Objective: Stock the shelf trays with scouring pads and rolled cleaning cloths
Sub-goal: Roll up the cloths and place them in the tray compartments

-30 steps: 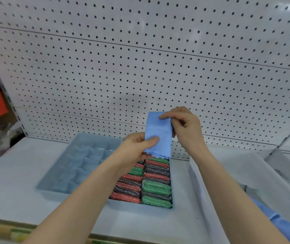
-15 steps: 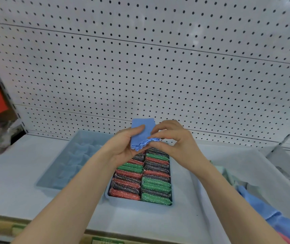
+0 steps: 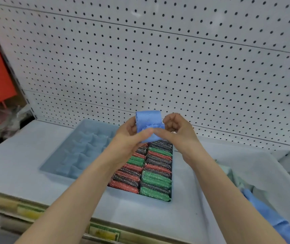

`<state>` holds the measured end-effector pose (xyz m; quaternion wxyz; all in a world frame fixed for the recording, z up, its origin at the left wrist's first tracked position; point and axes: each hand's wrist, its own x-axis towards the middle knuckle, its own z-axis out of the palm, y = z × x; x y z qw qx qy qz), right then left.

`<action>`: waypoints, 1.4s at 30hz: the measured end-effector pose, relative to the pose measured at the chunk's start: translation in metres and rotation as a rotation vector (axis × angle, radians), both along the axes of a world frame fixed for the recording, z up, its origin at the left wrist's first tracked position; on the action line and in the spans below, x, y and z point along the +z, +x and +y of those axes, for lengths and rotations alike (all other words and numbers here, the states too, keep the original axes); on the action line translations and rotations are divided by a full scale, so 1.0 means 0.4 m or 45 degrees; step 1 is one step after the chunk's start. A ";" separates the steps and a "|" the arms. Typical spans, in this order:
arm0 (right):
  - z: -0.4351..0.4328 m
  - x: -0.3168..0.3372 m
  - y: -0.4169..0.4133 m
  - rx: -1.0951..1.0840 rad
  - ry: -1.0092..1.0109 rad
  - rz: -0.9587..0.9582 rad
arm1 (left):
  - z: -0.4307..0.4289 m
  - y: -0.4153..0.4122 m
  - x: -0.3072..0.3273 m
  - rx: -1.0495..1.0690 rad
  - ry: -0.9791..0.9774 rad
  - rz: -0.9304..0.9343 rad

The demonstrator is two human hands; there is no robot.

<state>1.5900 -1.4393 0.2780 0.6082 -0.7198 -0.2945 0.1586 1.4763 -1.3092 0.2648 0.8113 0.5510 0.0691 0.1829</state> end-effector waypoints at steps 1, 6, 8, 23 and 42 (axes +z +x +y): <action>0.001 -0.003 0.005 0.041 -0.047 0.047 | 0.000 -0.002 -0.008 0.039 0.069 0.022; 0.005 -0.022 0.024 0.540 -0.039 0.406 | 0.024 -0.021 -0.054 0.220 0.242 0.124; 0.024 -0.034 0.023 0.573 0.009 0.446 | 0.040 -0.034 -0.065 0.308 0.332 0.172; 0.331 -0.120 -0.076 0.204 -0.100 0.314 | 0.377 -0.078 -0.149 0.230 0.309 0.248; 0.652 -0.279 -0.049 -0.088 -0.532 0.142 | 0.713 -0.122 -0.393 0.322 1.246 0.886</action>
